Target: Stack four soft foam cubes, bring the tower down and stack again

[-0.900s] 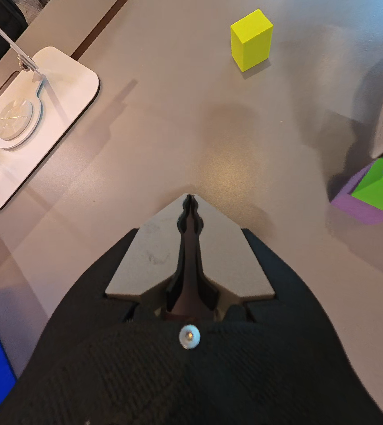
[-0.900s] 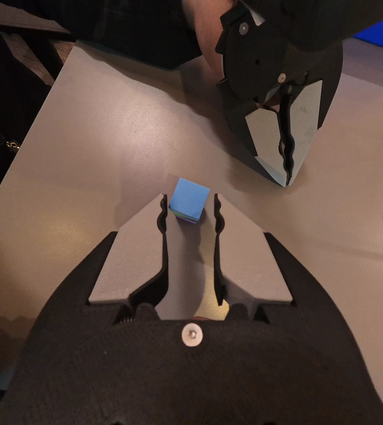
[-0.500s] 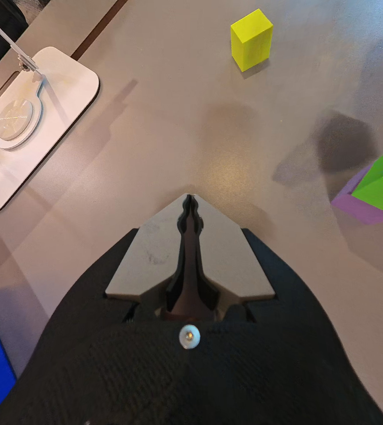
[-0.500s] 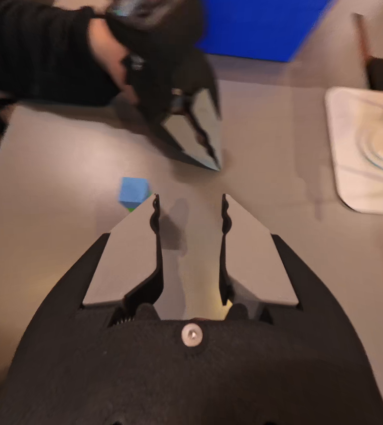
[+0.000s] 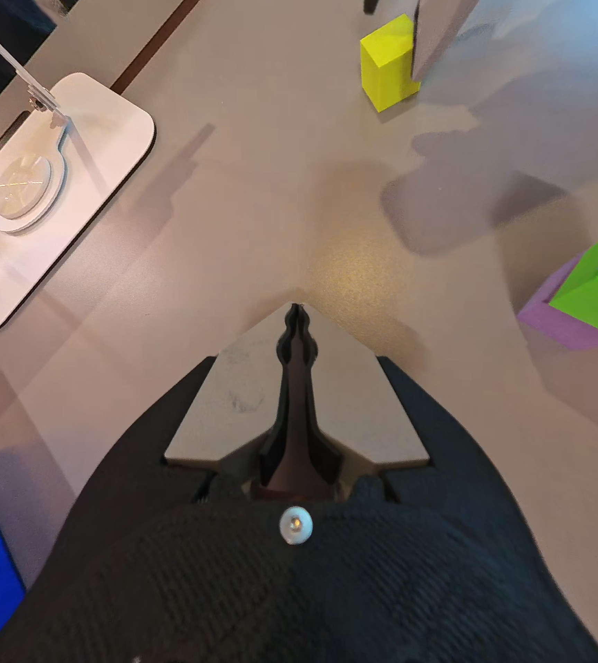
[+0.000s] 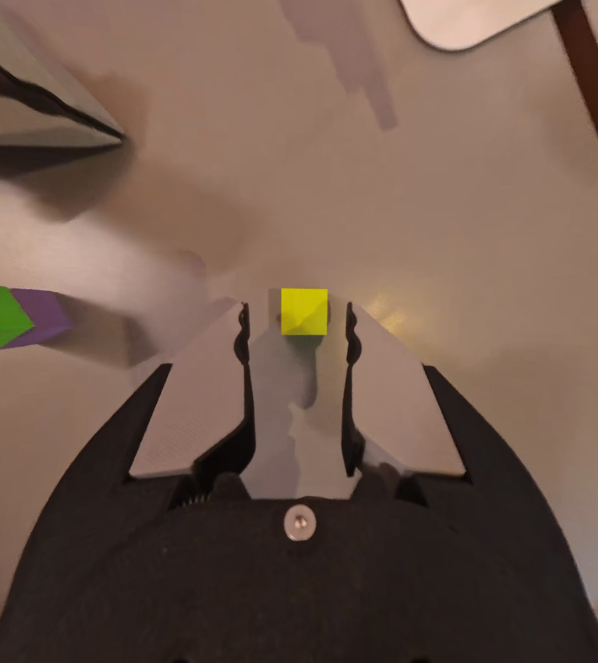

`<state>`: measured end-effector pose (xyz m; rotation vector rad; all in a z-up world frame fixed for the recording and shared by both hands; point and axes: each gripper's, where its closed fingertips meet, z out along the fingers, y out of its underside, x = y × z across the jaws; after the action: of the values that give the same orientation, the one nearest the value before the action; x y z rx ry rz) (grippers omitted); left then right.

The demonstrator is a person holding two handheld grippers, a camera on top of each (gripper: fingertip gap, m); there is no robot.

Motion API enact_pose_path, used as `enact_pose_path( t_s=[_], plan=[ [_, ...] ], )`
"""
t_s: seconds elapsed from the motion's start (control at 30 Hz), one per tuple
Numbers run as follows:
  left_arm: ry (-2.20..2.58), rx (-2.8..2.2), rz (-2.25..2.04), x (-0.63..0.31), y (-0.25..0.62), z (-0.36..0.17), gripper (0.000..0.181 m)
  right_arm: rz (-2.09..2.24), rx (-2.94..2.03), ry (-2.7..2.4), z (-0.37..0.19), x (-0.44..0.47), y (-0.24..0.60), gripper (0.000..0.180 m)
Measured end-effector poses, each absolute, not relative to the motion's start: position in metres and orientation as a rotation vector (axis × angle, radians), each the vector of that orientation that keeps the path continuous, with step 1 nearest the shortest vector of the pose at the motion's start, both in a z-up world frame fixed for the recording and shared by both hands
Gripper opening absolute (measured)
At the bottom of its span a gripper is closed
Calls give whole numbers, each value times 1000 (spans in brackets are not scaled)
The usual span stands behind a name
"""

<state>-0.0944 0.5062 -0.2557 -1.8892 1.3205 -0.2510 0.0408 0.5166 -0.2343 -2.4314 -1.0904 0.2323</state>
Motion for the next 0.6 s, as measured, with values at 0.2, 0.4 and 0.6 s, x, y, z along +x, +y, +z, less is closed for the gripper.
enact_pose_path(
  t_s=[0.2,0.4,0.6],
  plan=[
    [1322,-1887,-247,-94,506,-256,0,119,-2404,-1205,-241,41,515,25],
    [1323,-1886,-245,-94,506,-256,0,364,-2278,-1233,-198,13,495,25],
    [1323,-1887,-248,-94,506,-256,0,512,-2135,-1362,-161,-15,460,25]
  ],
)
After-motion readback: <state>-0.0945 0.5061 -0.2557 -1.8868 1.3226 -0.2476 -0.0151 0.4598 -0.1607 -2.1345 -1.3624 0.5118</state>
